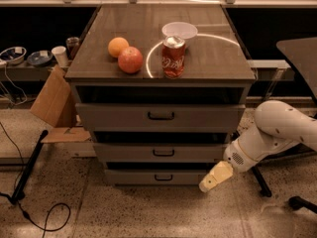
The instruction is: Open middle drawer
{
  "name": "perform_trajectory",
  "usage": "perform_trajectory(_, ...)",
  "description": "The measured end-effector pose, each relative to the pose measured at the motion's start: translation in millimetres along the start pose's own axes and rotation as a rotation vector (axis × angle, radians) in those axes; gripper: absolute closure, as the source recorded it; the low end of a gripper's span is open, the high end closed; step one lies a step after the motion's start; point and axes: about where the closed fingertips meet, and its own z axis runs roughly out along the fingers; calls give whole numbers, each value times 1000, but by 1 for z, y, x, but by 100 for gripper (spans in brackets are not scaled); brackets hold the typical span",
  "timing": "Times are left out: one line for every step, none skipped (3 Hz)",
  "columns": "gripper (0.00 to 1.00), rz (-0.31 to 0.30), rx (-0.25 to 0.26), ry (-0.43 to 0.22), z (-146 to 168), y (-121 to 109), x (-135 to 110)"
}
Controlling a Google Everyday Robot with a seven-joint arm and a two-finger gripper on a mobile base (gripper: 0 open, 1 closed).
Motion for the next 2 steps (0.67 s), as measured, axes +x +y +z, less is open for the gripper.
perform_trajectory(0, 0, 0, 0, 0, 0, 0)
perform_trajectory(0, 1, -17, -15, 3, 1, -5)
